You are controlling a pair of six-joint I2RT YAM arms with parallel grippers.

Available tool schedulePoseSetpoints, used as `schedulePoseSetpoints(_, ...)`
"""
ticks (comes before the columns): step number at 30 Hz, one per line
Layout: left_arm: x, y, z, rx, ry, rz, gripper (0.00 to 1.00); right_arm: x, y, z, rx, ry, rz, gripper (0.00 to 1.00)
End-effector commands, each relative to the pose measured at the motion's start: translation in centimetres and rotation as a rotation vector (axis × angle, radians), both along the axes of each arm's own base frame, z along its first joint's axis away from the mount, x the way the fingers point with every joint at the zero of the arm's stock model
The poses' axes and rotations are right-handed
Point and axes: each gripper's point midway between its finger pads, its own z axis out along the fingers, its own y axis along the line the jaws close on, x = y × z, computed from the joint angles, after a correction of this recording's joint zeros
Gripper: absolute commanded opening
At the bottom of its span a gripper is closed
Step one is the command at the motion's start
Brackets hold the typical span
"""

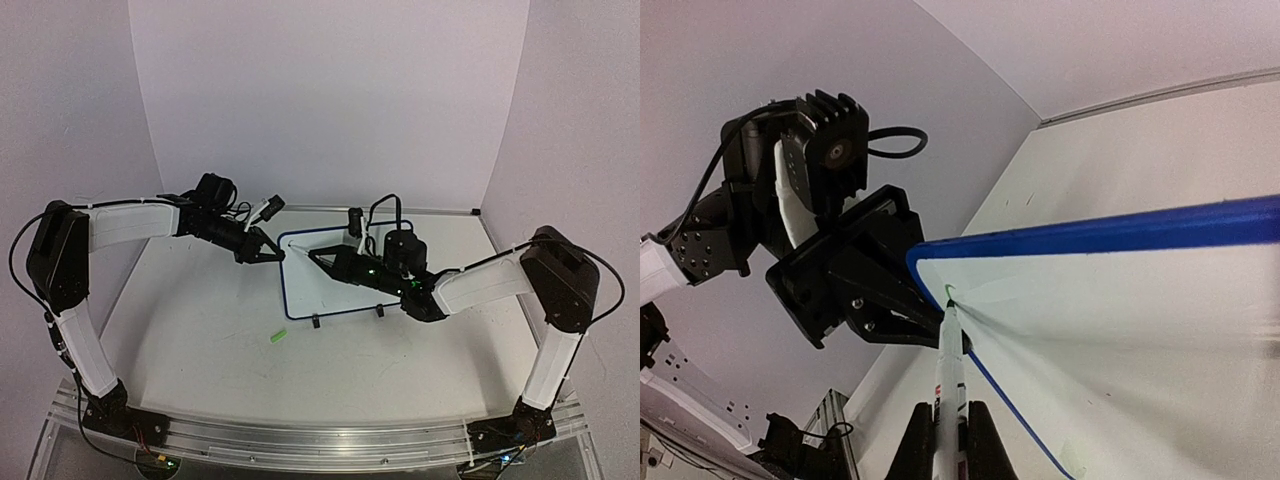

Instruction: Write a sentence on the whiteboard

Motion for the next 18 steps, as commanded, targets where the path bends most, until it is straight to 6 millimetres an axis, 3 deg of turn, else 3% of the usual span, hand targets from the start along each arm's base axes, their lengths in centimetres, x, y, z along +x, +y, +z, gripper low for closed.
schedulePoseSetpoints(1, -0.2, 0.0, 0.4, 0.028, -0.011, -0.005, 0.00, 0.9, 0.2, 0.5, 0.022, -0.008, -0.017, 0.00)
schedulePoseSetpoints(6, -0.2, 0.0, 0.4, 0.030, -0.012, -0.003, 0.00, 0.7, -0.5, -0.3, 0.007, 0.007, -0.039, 0.00)
schedulePoseSetpoints(18, -0.2, 0.0, 0.6, 0.031, -0.016, -0.001, 0.00, 0.8, -2.8, 1.2, 0.017, -0.028, -0.134, 0.00)
